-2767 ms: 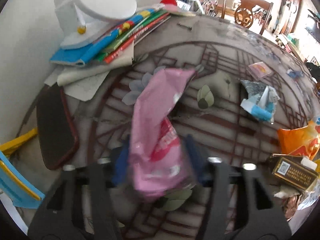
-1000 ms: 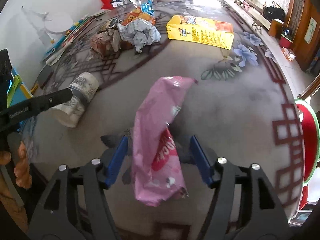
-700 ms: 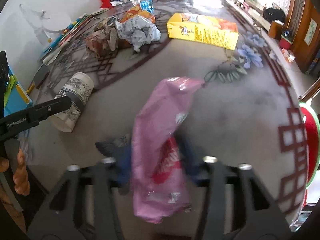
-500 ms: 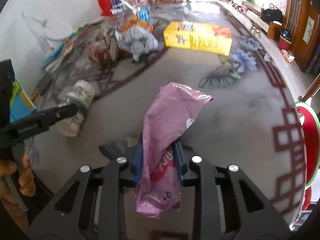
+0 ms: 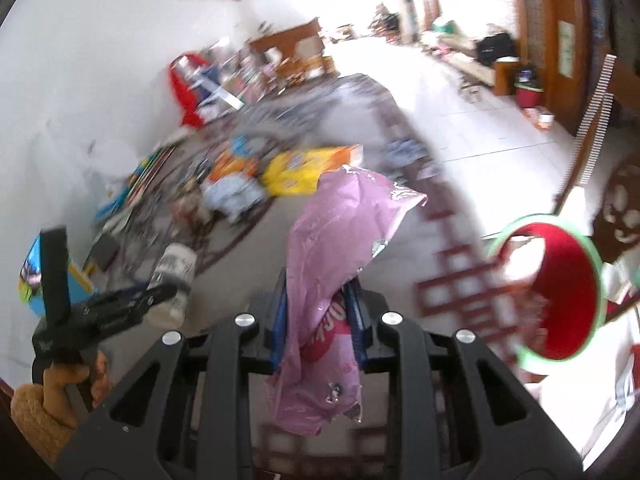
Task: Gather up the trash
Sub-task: 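Carry the paper cup and pink bag over the red bucket and open both grippers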
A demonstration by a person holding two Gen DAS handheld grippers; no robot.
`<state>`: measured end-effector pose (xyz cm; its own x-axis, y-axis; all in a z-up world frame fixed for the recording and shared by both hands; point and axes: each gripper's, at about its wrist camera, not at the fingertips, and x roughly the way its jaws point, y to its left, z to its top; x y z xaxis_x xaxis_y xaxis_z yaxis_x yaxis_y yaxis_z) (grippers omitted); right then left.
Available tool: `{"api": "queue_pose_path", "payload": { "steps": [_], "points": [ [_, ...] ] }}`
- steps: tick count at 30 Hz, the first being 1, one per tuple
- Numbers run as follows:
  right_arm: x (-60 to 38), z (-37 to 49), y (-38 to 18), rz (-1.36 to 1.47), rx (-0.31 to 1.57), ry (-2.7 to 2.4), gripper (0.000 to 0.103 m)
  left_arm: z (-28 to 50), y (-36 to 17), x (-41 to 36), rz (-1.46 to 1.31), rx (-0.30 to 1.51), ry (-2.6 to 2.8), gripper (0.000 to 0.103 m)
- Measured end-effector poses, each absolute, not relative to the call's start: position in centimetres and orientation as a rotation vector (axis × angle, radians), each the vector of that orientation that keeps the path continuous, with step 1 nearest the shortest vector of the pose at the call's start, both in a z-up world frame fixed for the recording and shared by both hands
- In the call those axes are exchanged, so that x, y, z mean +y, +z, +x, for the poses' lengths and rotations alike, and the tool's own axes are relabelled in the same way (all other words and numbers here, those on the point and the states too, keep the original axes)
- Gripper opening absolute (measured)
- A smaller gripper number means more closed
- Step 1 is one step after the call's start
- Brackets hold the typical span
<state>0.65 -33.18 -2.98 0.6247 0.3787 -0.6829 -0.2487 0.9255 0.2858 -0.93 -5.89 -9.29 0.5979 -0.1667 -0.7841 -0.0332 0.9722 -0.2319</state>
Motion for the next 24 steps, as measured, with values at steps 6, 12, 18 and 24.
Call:
{"api": "queue_pose_path", "payload": {
  "steps": [6,12,18,24],
  "points": [
    [-41.2,0.9,-2.0,0.229,0.787,0.2,0.026,1.2,-7.1,-14.4,-0.211,0.915,-0.291,0.042],
    [-48.1,0.7,-3.8,0.371,0.76,0.064,0.026,3.9,-5.5,-23.6,-0.173,0.917,-0.483,0.042],
    [-53.5,1.4,-5.8,0.462,0.747,-0.063,0.026,7.4,-5.5,-31.2,-0.18,0.973,-0.623,0.042],
    [-55.0,2.9,-9.1,0.522,0.809,-0.078,0.026,10.0,-7.5,-36.7,-0.125,1.049,-0.688,0.042]
  ]
}}
